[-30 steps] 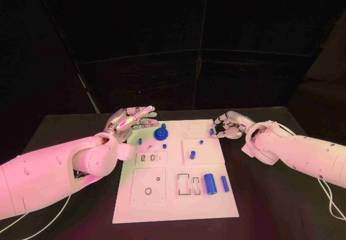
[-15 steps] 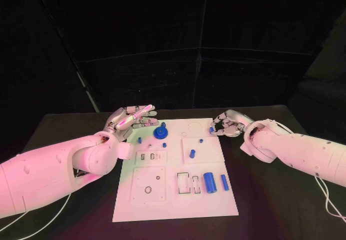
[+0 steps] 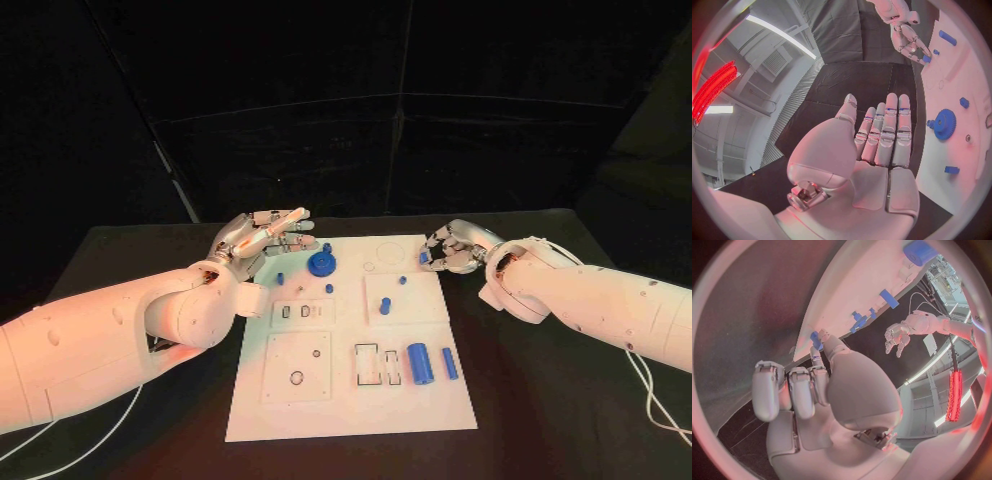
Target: Assemble the parts on the task board
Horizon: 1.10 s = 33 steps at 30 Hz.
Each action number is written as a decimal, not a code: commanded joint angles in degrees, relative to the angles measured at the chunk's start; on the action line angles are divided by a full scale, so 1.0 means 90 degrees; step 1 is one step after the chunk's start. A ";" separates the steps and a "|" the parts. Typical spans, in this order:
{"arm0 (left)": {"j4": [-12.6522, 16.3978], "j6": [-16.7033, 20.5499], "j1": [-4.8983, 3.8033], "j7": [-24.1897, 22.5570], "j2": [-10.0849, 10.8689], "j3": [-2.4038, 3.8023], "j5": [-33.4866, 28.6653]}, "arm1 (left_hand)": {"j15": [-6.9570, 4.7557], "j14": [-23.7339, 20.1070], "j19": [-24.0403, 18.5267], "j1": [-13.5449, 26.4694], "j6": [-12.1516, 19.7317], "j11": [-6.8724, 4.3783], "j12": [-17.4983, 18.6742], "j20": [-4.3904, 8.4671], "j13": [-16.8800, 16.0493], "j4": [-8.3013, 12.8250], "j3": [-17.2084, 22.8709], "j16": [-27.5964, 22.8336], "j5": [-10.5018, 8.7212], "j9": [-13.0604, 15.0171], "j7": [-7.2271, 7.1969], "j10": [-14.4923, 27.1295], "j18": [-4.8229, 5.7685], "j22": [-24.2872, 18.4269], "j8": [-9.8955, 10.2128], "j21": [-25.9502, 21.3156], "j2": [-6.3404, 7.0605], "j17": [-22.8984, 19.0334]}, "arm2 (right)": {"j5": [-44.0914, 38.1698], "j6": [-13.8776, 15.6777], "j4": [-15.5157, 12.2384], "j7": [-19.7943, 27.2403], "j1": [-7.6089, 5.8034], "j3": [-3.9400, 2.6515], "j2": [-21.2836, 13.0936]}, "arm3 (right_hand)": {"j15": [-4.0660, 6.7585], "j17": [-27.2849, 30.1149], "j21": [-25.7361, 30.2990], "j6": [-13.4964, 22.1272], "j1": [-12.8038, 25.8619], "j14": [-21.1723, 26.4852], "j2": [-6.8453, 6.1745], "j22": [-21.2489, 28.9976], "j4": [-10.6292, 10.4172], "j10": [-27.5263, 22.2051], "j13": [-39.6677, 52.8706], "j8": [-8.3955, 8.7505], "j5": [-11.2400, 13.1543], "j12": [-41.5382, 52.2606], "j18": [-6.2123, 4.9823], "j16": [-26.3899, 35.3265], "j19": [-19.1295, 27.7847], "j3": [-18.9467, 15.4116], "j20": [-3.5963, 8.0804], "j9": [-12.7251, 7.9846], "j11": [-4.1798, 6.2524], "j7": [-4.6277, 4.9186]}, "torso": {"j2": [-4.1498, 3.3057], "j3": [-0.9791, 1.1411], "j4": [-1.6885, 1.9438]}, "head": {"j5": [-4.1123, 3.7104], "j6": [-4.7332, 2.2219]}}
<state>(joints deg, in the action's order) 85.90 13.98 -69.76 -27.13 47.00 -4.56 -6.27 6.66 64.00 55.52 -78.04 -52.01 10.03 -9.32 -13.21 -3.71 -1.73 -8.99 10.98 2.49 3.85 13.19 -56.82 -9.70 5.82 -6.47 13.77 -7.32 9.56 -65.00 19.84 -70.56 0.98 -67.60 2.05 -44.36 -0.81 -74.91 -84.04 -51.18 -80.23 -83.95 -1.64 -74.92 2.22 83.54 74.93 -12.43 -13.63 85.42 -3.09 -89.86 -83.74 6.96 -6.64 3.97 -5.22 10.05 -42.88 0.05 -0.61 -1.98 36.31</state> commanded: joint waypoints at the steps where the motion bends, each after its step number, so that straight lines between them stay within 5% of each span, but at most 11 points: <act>1: 0.0009 -0.0082 -0.0007 -0.0028 0.0003 0.0004 0.0008 | 0.0028 0.0038 0.0049 -0.0002 -0.0026 -0.0007 0.0031 0.0005 0.0003 0.0035 -0.0014 -0.0019 0.0029 -0.0008 0.0003 -0.0051 -0.0082 -0.0007 0.0034 -0.0023 -0.0038 0.0007 | -0.0005 -0.0108 0.0003 -0.0016 -0.0010 -0.0004 0.0012 | -0.0026 -0.1677 -0.0037 -0.0033 0.0007 -0.0672 0.0066 -0.0335 0.0001 0.0038 0.0802 0.0023 0.0022 0.0026 0.0055 -0.0015 -0.0173 0.0032 -0.0028 0.0000 -0.0002 0.0006 | 0.0000 0.0001 -0.0007 | 0.0007 0.0006; 7: 0.0009 -0.0083 -0.0007 -0.0028 0.0004 0.0004 0.0008 | 0.0028 0.0038 0.0049 -0.0002 -0.0026 -0.0007 0.0031 0.0005 0.0003 0.0035 -0.0014 -0.0019 0.0029 -0.0008 0.0003 -0.0051 -0.0082 -0.0007 0.0034 -0.0023 -0.0038 0.0007 | -0.0005 -0.0077 0.0013 -0.0020 -0.0010 -0.0004 0.0019 | -0.0016 -0.1677 -0.0039 -0.0113 0.0022 -0.0672 0.0097 -0.0337 -0.0008 0.0073 0.0844 0.0028 0.0059 0.0047 0.0055 -0.0015 -0.0172 0.0076 -0.0019 0.0001 0.0012 -0.0010 | 0.0002 0.0004 -0.0001 | 0.0003 0.0010; 23: 0.0012 -0.0069 -0.0007 -0.0037 0.0012 0.0004 0.0008 | 0.0028 0.0038 0.0049 -0.0002 -0.0026 -0.0007 0.0031 0.0005 0.0003 0.0035 -0.0014 -0.0019 0.0029 -0.0008 0.0003 -0.0051 -0.0082 -0.0007 0.0034 -0.0023 -0.0038 0.0007 | 0.0083 0.0419 0.0007 0.0020 -0.0010 -0.0004 0.0018 | 0.0214 -0.1677 -0.0077 -0.0949 0.0064 -0.0672 0.0319 -0.0407 -0.0044 0.0334 0.1172 -0.0205 0.0107 0.0213 0.0067 -0.0015 -0.0197 0.0358 0.0179 0.0077 0.0281 -0.0324 | 0.0001 0.0003 -0.0002 | 0.0001 0.0021; 33: 0.0009 -0.0044 -0.0008 -0.0062 0.0037 0.0004 0.0008 | 0.0028 0.0038 0.0049 -0.0002 -0.0026 -0.0007 0.0031 0.0005 0.0003 0.0035 -0.0014 -0.0019 0.0029 -0.0008 0.0003 -0.0051 -0.0082 -0.0007 0.0034 -0.0023 -0.0038 0.0007 | -0.0055 0.1040 -0.0560 -0.0463 -0.0020 -0.0009 -0.0307 | 0.0247 -0.1677 -0.0087 -0.0969 0.0098 -0.0672 0.0356 -0.0429 -0.0066 0.0364 0.1209 -0.0190 0.0101 0.0230 0.0073 -0.0015 -0.0207 0.0393 0.0219 0.0071 0.0311 -0.0346 | 0.0021 -0.0009 0.0017 | 0.0047 0.0013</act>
<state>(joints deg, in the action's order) 85.93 13.97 -69.75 -27.09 47.28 -4.56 -6.27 6.66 64.00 55.52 -78.04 -52.01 10.03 -9.32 -13.21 -3.71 -1.74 -8.99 10.98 2.49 3.85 13.18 -56.82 -9.69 5.83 -6.47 13.77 -7.32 9.55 -64.81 25.47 -74.84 -0.69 -67.61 2.03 -47.13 1.05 -74.95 -84.53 -58.59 -79.46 -83.94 0.96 -74.91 1.79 83.94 74.92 -14.14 -12.32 87.19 -3.10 -89.86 -83.97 10.22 -5.01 4.20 -2.73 8.06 -42.77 0.05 -0.59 -1.70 36.47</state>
